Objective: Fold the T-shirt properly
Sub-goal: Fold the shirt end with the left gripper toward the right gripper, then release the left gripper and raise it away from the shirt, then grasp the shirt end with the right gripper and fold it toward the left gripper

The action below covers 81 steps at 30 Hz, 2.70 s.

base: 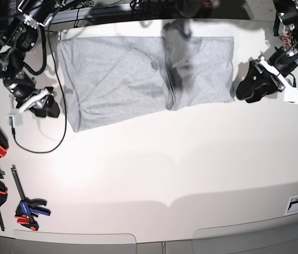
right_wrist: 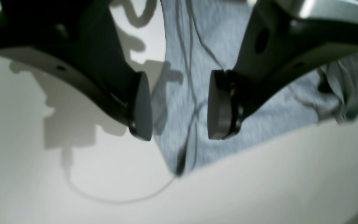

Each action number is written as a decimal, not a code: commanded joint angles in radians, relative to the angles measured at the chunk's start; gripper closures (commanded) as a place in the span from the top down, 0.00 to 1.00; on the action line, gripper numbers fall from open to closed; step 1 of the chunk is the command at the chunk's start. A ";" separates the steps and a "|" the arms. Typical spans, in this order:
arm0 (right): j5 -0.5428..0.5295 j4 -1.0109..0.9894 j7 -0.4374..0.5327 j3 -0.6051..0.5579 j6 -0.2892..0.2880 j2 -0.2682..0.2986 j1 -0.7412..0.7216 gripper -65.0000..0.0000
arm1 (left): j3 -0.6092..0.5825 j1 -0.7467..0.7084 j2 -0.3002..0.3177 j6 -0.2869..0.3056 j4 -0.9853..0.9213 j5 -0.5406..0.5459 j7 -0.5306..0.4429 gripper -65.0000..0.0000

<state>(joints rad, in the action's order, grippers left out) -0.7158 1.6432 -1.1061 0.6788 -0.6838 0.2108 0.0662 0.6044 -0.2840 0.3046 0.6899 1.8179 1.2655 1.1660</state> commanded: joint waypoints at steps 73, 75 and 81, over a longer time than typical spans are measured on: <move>-0.183 -0.030 -0.127 -0.467 -0.014 -0.204 -0.101 0.00 | 0.127 -0.096 0.006 -0.039 -0.406 -0.386 -0.266 0.00; -0.141 -0.009 -0.114 -0.526 -0.014 -0.239 -0.101 0.00 | 0.127 -0.096 0.006 -0.039 -0.406 -0.386 -0.266 0.00; -0.057 0.041 -0.082 -0.692 -0.014 -0.344 -0.102 0.00 | 0.127 -0.096 0.006 -0.039 -0.406 -0.386 -0.258 0.00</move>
<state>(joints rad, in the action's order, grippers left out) -0.7437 1.6638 -1.2125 -0.0120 -0.6819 -0.1253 -0.0166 0.7258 -0.3767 0.2966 0.6548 1.3987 0.8810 0.9096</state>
